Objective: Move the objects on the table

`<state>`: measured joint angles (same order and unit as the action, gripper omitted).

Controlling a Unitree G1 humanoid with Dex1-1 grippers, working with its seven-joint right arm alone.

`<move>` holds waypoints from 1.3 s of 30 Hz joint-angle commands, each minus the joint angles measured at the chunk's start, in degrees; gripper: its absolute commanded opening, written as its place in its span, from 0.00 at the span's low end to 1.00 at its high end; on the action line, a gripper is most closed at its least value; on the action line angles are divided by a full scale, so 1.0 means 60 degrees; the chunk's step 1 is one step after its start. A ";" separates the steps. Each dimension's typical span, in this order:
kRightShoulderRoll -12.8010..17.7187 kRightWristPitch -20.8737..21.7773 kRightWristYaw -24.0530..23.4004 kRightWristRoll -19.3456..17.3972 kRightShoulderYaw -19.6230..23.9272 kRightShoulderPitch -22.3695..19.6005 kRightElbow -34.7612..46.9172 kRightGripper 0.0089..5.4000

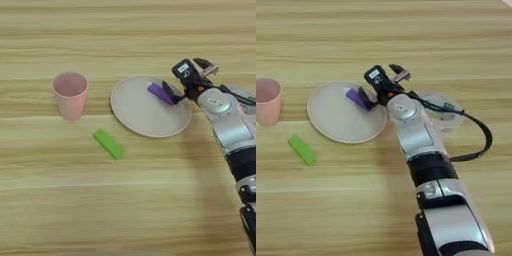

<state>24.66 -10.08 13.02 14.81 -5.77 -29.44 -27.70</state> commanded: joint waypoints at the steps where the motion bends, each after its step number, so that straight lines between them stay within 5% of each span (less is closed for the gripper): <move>1: 0.0241 0.0450 -0.0208 0.0073 0.0175 -0.1021 -0.0096 1.00; 26: 0.0021 0.0535 0.0700 0.0045 -0.0059 -0.0986 -0.0851 1.00; 39: 0.0187 0.0688 -0.0478 0.0516 0.0093 -0.1588 -0.1498 1.00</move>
<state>23.59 -7.03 12.66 16.95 -6.08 -33.09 -38.05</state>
